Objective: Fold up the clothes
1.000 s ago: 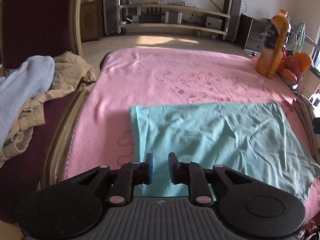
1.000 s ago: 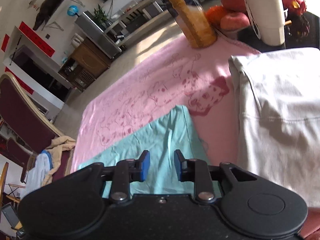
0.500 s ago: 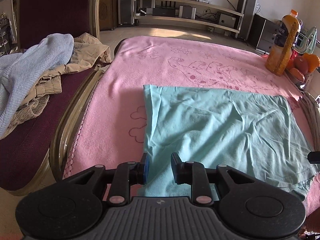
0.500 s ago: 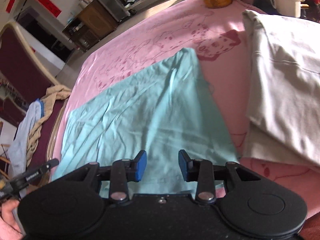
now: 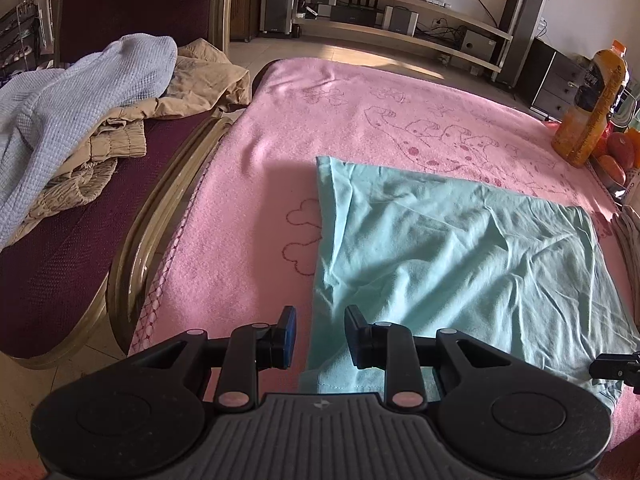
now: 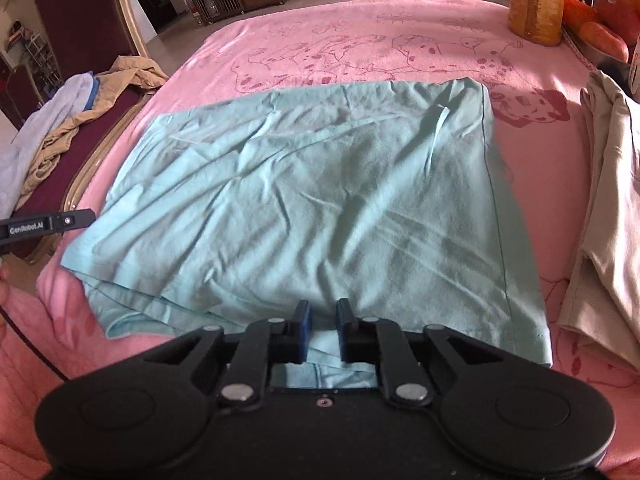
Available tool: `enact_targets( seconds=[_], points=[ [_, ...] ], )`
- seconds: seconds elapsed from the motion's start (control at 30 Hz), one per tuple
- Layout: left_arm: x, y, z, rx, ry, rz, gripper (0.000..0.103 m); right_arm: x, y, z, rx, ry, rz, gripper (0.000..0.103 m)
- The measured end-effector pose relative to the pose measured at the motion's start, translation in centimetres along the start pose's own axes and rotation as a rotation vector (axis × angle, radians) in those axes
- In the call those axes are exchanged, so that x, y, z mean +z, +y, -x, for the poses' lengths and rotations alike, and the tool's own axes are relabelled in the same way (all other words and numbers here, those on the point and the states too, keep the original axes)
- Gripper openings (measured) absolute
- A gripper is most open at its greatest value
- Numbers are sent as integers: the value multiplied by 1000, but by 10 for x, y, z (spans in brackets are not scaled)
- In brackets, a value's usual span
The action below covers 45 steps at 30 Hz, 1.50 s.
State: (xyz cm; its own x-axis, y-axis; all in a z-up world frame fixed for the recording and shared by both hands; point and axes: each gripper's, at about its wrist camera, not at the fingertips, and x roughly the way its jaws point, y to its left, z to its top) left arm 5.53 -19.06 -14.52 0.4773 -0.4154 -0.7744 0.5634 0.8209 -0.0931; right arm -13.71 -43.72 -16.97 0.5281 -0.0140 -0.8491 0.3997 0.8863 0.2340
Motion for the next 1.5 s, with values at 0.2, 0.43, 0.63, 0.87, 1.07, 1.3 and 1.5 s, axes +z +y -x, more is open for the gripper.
enact_targets(
  seconds=[0.2, 0.43, 0.63, 0.87, 1.07, 1.3, 1.5],
  points=[
    [1, 8, 2, 13, 0, 35, 27, -6, 6, 8, -16, -19, 5, 20],
    [-1, 8, -1, 24, 13, 31, 27, -11, 19, 2, -83, -22, 108, 16],
    [-2, 12, -1, 19, 10, 42, 27, -14, 22, 16, -101, -93, 133, 2],
    [-3, 13, -2, 11, 19, 48, 27, -13, -2, 44, -53, -144, 11, 2],
    [-8, 1, -7, 9, 49, -23, 29, -19, -12, 36, -28, -95, -19, 3],
    [-18, -10, -14, 48, 122, -125, 31, -9, -70, 56, -96, -215, -284, 26],
    [-34, -25, 1, 54, 155, -237, 16, -16, -111, 34, -117, -101, -473, 26]
  ],
)
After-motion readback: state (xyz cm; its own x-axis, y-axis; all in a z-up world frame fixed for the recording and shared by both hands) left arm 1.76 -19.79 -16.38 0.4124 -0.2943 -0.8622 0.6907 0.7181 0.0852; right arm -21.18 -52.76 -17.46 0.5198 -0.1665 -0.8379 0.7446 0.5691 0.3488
